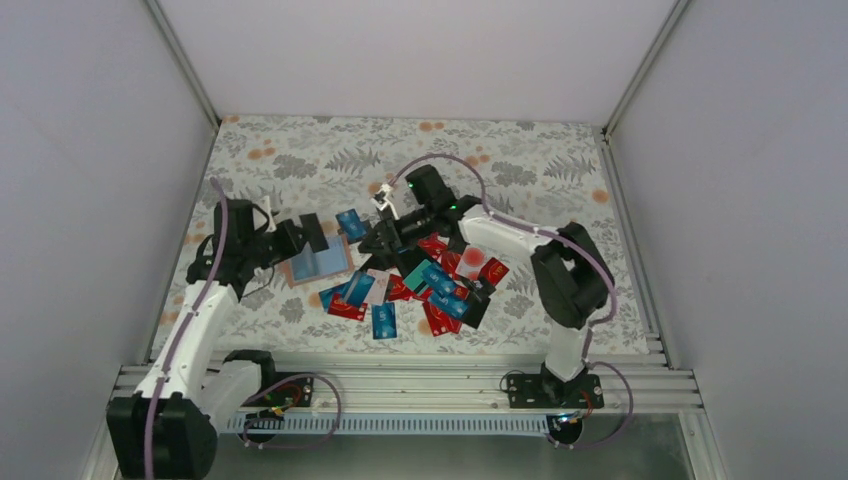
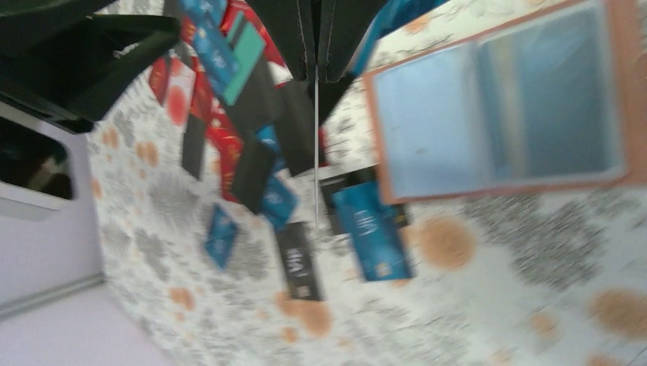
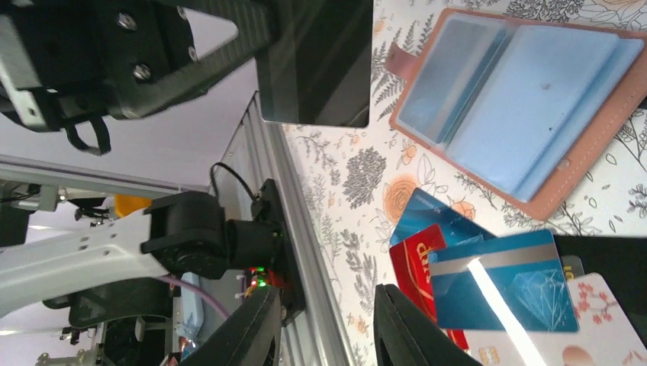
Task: Put the credit cards into the card holder
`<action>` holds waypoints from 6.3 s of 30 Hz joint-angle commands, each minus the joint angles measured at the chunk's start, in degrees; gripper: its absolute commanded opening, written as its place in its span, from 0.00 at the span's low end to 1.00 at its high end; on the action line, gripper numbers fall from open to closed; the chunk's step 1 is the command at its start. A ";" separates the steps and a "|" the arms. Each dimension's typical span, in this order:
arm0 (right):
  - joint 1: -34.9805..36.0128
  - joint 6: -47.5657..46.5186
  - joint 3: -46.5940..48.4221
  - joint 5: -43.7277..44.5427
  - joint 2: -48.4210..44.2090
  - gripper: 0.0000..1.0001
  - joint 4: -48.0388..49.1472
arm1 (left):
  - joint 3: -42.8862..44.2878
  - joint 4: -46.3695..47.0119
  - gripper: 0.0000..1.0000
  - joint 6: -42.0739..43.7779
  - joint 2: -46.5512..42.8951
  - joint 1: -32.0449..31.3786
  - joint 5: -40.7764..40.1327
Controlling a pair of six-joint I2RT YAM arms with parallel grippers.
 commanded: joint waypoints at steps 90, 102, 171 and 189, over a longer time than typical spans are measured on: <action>1.13 -1.91 23.80 2.23 34.48 0.14 -6.44 | -26.14 35.78 0.02 -0.65 16.28 12.01 8.98; 1.14 -2.08 25.16 2.01 34.11 0.15 -7.47 | -24.45 32.82 0.02 0.95 19.66 12.01 9.88; -1.05 -4.96 29.37 2.34 38.02 0.13 -10.32 | -17.63 33.43 0.02 4.41 30.57 5.77 9.61; -1.03 -4.76 27.66 1.81 36.73 0.12 -9.53 | -16.94 36.76 0.02 0.69 33.22 3.53 10.90</action>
